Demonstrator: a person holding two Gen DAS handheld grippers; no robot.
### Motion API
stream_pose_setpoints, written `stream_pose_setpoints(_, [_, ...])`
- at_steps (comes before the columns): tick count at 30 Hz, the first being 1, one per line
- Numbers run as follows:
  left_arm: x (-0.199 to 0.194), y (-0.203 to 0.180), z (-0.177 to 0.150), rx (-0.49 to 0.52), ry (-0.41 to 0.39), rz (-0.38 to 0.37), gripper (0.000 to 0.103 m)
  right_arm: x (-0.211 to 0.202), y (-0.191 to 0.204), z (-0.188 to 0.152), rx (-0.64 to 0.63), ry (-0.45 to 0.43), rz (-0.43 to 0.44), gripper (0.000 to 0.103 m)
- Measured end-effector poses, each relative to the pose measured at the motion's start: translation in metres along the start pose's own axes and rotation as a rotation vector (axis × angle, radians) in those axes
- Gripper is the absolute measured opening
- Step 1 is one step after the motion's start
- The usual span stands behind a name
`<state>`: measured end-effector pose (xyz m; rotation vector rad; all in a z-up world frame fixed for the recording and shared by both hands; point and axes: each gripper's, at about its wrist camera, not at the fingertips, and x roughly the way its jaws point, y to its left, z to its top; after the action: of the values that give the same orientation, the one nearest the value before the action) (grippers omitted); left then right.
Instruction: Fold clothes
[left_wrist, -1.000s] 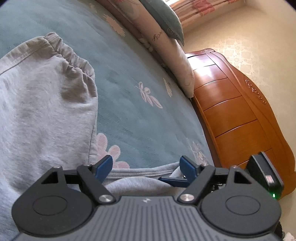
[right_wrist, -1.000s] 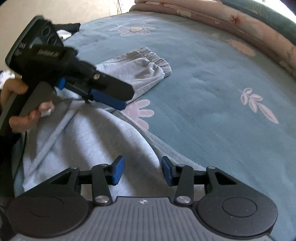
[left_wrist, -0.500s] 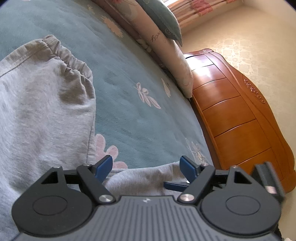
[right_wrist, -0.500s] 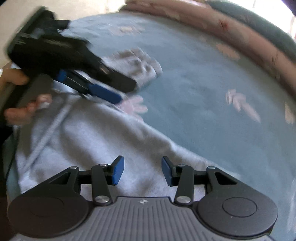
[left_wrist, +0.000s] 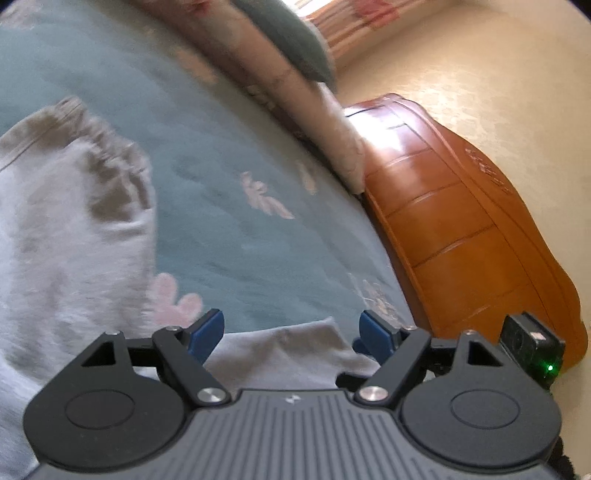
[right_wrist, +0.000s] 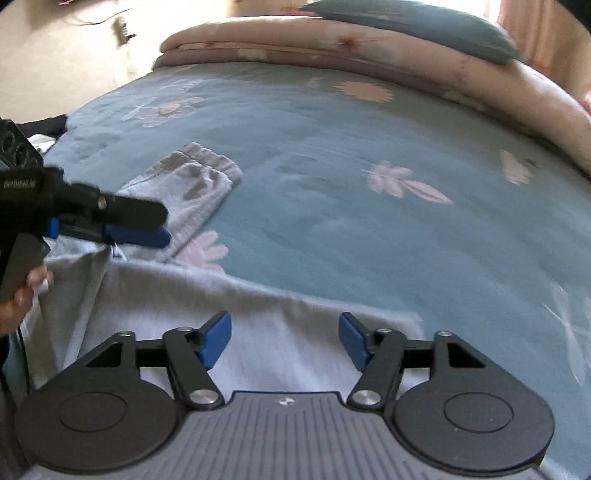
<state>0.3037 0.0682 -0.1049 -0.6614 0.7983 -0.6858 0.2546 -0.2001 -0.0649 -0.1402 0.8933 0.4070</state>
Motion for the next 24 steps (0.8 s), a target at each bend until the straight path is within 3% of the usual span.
stream_pose_setpoints(5, [-0.005, -0.034, -0.011, 0.110, 0.002, -0.051, 0.083, -0.011, 0.002, -0.042, 0.110, 0.029, -0.100, 0.074])
stream_pose_setpoints(9, [0.002, -0.065, -0.029, 0.230, 0.016, -0.036, 0.083, -0.026, 0.017, -0.077, 0.165, -0.022, -0.154, 0.074])
stream_pose_setpoints(12, [0.011, -0.089, -0.048, 0.316, 0.011, 0.022, 0.083, -0.030, 0.027, -0.090, 0.165, -0.082, -0.195, 0.078])
stream_pose_setpoints(16, [0.016, -0.100, -0.079, 0.375, 0.018, 0.128, 0.083, -0.009, 0.027, -0.107, 0.143, -0.019, -0.278, 0.080])
stream_pose_setpoints(19, [0.016, -0.096, -0.100, 0.402, 0.055, 0.232, 0.083, -0.026, 0.020, -0.137, 0.213, -0.056, -0.253, 0.085])
stream_pose_setpoints(20, [0.018, -0.094, -0.106, 0.417, 0.069, 0.271, 0.083, -0.034, 0.017, -0.147, 0.244, -0.071, -0.244, 0.091])
stream_pose_setpoints(22, [0.023, -0.090, -0.115, 0.440, 0.101, 0.315, 0.084, -0.044, 0.014, -0.167, 0.278, -0.102, -0.228, 0.101])
stream_pose_setpoints(24, [0.032, -0.083, -0.119, 0.445, 0.129, 0.338, 0.086, -0.047, 0.016, -0.180, 0.257, -0.140, -0.224, 0.103])
